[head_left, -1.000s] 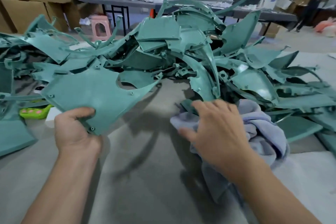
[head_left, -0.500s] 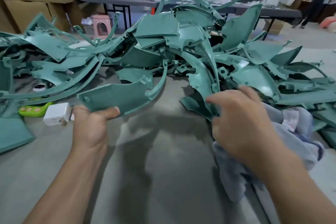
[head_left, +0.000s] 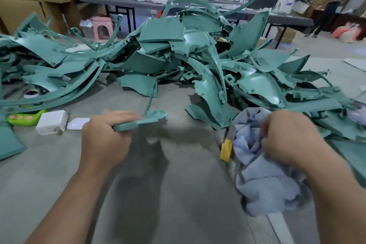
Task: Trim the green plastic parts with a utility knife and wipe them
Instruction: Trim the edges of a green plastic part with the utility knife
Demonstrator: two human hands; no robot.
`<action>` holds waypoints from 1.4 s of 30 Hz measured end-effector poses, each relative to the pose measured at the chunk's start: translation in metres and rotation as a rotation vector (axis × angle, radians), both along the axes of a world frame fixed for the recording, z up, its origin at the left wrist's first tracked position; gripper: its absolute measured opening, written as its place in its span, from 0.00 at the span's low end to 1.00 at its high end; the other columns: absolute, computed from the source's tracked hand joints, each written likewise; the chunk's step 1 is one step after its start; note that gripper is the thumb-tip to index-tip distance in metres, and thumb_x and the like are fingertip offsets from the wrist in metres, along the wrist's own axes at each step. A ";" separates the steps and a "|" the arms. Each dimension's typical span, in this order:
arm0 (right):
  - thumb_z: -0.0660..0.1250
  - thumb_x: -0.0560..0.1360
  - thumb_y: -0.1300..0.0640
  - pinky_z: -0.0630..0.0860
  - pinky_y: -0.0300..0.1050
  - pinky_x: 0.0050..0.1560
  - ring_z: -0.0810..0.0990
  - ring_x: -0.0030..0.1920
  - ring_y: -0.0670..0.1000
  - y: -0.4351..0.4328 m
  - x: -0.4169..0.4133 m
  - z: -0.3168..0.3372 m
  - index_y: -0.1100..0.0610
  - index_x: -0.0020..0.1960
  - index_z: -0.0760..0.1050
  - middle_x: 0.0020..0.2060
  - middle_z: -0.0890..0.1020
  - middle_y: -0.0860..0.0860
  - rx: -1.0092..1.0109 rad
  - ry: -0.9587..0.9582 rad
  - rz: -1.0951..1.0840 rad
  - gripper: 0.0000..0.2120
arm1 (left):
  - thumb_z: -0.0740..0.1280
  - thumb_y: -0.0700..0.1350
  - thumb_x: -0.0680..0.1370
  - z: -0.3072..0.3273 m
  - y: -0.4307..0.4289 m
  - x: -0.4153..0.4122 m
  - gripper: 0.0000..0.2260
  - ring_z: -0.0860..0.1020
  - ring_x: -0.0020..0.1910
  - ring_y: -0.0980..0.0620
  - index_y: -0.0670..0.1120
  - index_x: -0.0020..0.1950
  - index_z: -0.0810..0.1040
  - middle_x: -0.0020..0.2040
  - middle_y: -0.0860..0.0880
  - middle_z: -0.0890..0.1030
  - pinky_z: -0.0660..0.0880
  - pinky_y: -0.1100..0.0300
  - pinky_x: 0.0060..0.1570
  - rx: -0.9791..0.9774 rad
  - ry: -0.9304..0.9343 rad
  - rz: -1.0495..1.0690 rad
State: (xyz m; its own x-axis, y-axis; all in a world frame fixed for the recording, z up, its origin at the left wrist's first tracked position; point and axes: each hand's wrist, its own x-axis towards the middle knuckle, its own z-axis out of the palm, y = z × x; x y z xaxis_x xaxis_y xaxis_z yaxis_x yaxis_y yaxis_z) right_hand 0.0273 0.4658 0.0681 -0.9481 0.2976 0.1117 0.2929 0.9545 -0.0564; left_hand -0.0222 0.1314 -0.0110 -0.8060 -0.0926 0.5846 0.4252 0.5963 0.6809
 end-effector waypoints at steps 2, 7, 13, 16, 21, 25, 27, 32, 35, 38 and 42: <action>0.70 0.65 0.62 0.68 0.33 0.28 0.75 0.28 0.41 -0.023 0.004 -0.002 0.50 0.36 0.74 0.26 0.78 0.40 -0.233 0.127 0.177 0.08 | 0.70 0.27 0.66 -0.007 0.003 0.000 0.23 0.77 0.47 0.77 0.56 0.46 0.88 0.44 0.68 0.82 0.69 0.80 0.51 -0.114 0.007 -0.008; 0.59 0.80 0.42 0.64 0.46 0.32 0.71 0.33 0.56 -0.054 0.014 -0.035 0.43 0.33 0.71 0.31 0.69 0.50 0.034 -0.080 0.315 0.17 | 0.72 0.29 0.66 -0.010 0.004 0.004 0.23 0.78 0.51 0.73 0.56 0.49 0.88 0.48 0.65 0.82 0.68 0.81 0.54 -0.127 -0.089 0.005; 0.63 0.79 0.41 0.63 0.45 0.34 0.66 0.32 0.52 -0.052 -0.006 -0.058 0.54 0.40 0.63 0.31 0.67 0.48 -0.048 -0.032 0.089 0.19 | 0.71 0.35 0.71 -0.008 0.015 0.013 0.25 0.82 0.59 0.49 0.56 0.63 0.84 0.63 0.59 0.83 0.77 0.55 0.59 -0.413 -0.210 0.035; 0.66 0.78 0.45 0.62 0.43 0.31 0.69 0.31 0.52 -0.055 -0.012 -0.064 0.52 0.42 0.61 0.31 0.69 0.48 -0.099 -0.020 0.101 0.16 | 0.72 0.36 0.68 -0.012 0.027 0.017 0.30 0.81 0.60 0.44 0.54 0.69 0.80 0.67 0.53 0.81 0.76 0.53 0.62 -0.504 -0.278 0.023; 0.64 0.79 0.49 0.64 0.45 0.30 0.74 0.31 0.53 -0.040 -0.008 -0.052 0.51 0.34 0.70 0.26 0.75 0.48 -0.296 0.107 0.103 0.16 | 0.64 0.38 0.73 -0.019 0.038 0.014 0.36 0.68 0.74 0.52 0.55 0.81 0.63 0.80 0.55 0.66 0.58 0.60 0.75 -0.546 -0.362 0.006; 0.70 0.77 0.55 0.73 0.52 0.34 0.76 0.30 0.57 -0.057 0.000 -0.045 0.53 0.36 0.76 0.27 0.80 0.51 -0.674 0.379 0.309 0.11 | 0.63 0.39 0.75 -0.022 0.034 0.010 0.37 0.58 0.80 0.54 0.56 0.82 0.57 0.82 0.54 0.59 0.51 0.59 0.78 -0.558 -0.363 -0.053; 0.72 0.76 0.59 0.74 0.52 0.32 0.78 0.31 0.59 -0.073 0.004 -0.050 0.54 0.37 0.78 0.27 0.81 0.52 -0.858 0.308 0.424 0.09 | 0.64 0.39 0.74 -0.021 0.032 0.010 0.37 0.59 0.80 0.53 0.55 0.82 0.58 0.82 0.53 0.60 0.52 0.59 0.78 -0.585 -0.335 -0.066; 0.70 0.78 0.64 0.79 0.50 0.37 0.81 0.32 0.54 -0.081 -0.007 -0.071 0.55 0.39 0.81 0.33 0.84 0.55 -1.136 0.140 0.533 0.10 | 0.68 0.40 0.77 -0.013 0.033 0.009 0.25 0.78 0.61 0.48 0.53 0.74 0.75 0.66 0.52 0.81 0.74 0.54 0.63 -0.377 -0.251 0.005; 0.69 0.79 0.65 0.80 0.49 0.39 0.82 0.34 0.54 -0.079 -0.012 -0.073 0.58 0.41 0.82 0.35 0.84 0.56 -1.209 0.153 0.628 0.09 | 0.68 0.40 0.79 -0.010 0.036 0.007 0.22 0.82 0.57 0.48 0.54 0.73 0.77 0.63 0.53 0.83 0.77 0.54 0.58 -0.335 -0.219 0.039; 0.70 0.79 0.61 0.82 0.49 0.40 0.83 0.35 0.52 -0.082 -0.011 -0.074 0.56 0.41 0.82 0.36 0.84 0.54 -1.151 0.110 0.703 0.07 | 0.67 0.39 0.79 -0.009 0.041 0.007 0.23 0.82 0.57 0.50 0.54 0.73 0.77 0.63 0.53 0.83 0.76 0.59 0.60 -0.307 -0.211 0.045; 0.69 0.79 0.54 0.75 0.48 0.34 0.78 0.29 0.46 -0.076 -0.023 -0.078 0.52 0.35 0.78 0.29 0.82 0.48 -0.827 0.185 0.472 0.13 | 0.68 0.39 0.80 -0.007 0.042 0.006 0.22 0.83 0.57 0.51 0.54 0.72 0.77 0.63 0.55 0.83 0.78 0.58 0.60 -0.288 -0.207 0.018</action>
State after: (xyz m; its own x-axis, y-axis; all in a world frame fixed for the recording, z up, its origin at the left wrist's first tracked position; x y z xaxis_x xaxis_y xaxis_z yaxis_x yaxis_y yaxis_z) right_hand 0.0047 0.3894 -0.0095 -0.9787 -0.0578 0.1971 -0.1910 0.6093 -0.7696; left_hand -0.0160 0.1733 -0.0178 -0.9101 0.0371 0.4127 0.2833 0.7826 0.5543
